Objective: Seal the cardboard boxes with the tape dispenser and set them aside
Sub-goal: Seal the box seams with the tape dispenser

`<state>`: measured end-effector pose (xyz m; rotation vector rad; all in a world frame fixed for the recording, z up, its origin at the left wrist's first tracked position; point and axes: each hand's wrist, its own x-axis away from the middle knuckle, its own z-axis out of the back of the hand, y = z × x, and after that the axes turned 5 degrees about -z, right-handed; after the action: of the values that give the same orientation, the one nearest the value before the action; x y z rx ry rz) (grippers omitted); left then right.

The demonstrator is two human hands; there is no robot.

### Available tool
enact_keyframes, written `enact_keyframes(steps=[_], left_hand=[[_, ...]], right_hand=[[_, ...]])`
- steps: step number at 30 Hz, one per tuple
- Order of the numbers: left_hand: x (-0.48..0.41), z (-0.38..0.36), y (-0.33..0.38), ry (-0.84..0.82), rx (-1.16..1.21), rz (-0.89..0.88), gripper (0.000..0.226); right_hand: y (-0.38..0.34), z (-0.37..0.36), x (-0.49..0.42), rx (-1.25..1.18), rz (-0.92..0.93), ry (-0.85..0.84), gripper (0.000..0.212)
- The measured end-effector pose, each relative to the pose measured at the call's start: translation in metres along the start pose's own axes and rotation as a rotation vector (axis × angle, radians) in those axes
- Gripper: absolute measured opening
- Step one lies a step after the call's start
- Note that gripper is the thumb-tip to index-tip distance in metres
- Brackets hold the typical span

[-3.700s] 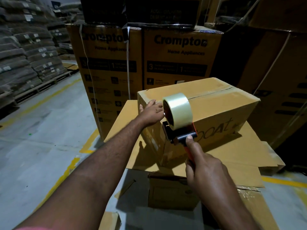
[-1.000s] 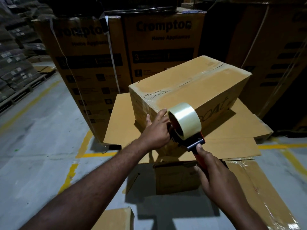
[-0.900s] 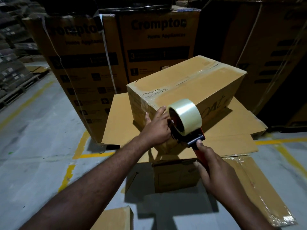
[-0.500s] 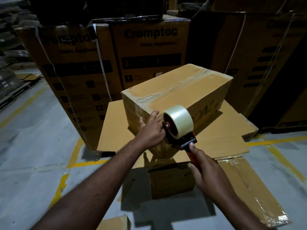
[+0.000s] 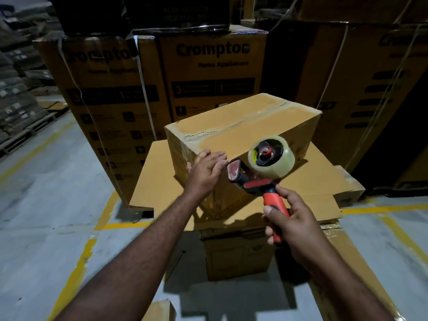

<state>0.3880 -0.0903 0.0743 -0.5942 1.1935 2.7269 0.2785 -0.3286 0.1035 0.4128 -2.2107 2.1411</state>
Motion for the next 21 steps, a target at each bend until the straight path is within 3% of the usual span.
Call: enact_keyframes(steps=[6,12,18,21], left_hand=[[-0.001,-0.006,-0.011,0.021,-0.148,-0.118,0.036],[0.003,-0.009,-0.022,0.035,-0.338,-0.282,0.046],[-0.003,0.015,-0.024,-0.142,-0.305,-0.244,0.049],[-0.004,0.036,-0.038,-0.019,-0.268,-0.18,0.055]], right_hand=[[-0.023,0.022,-0.004,-0.378,-0.109,-0.1,0.05],[-0.04,0.027,-0.003,-0.49,-0.119,-0.175,0.053],[-0.046,0.027,-0.003,-0.557,-0.148,-0.247,0.054],[-0.05,0.031,-0.001,-0.557,-0.156,-0.265,0.053]])
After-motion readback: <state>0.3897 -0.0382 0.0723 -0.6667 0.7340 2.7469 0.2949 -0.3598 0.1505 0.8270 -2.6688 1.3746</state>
